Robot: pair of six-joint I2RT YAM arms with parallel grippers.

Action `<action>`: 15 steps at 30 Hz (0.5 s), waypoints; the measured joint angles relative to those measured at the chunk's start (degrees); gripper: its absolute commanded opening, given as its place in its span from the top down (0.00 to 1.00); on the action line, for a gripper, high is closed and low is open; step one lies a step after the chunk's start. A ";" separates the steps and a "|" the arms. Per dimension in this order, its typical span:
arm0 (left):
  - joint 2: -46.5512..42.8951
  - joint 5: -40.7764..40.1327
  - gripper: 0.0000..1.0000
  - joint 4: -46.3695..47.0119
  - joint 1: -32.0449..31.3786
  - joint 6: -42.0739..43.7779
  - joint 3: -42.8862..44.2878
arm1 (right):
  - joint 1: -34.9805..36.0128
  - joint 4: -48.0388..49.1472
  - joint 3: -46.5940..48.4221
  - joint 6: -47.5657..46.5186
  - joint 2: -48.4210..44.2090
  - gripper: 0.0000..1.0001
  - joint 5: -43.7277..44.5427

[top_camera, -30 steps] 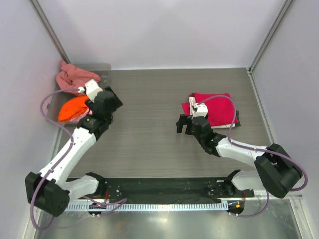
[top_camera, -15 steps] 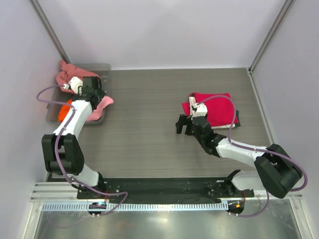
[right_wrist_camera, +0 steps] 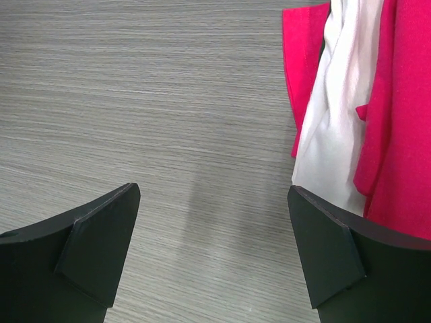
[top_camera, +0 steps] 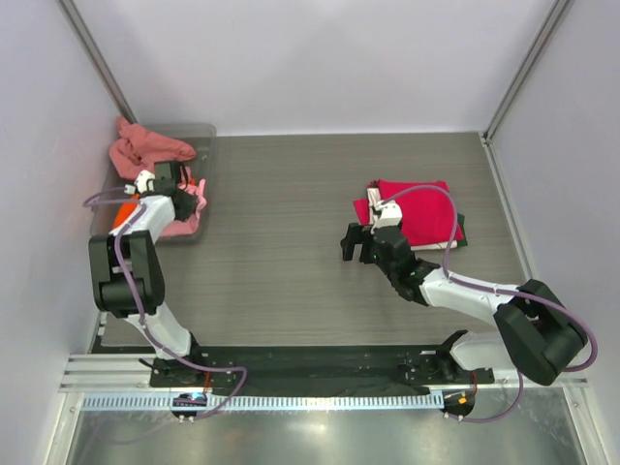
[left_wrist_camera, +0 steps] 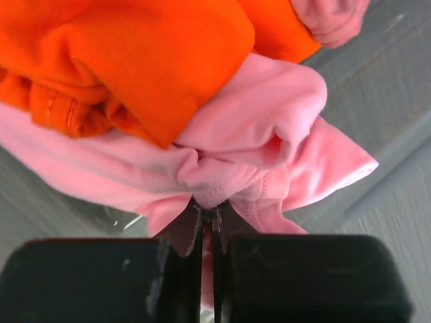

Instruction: Fold and stack the t-shirts

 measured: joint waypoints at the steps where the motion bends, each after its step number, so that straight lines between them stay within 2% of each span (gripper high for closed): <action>1: -1.22 0.17 1.00 0.15 0.09 -0.02 -0.79 | 0.00 0.02 0.00 -0.02 0.00 0.03 0.02; 8: -21.84 1.20 1.00 -0.42 0.07 -2.10 -3.93 | 0.00 -0.02 0.02 -0.15 0.02 0.03 0.04; 12: -32.04 3.06 1.00 -2.93 0.04 -1.40 3.78 | 0.00 -0.02 0.02 -0.17 0.02 0.03 0.04; 15: -34.32 7.30 1.00 -4.98 0.04 -1.29 13.38 | 0.00 -0.02 0.02 -0.20 0.02 0.03 0.04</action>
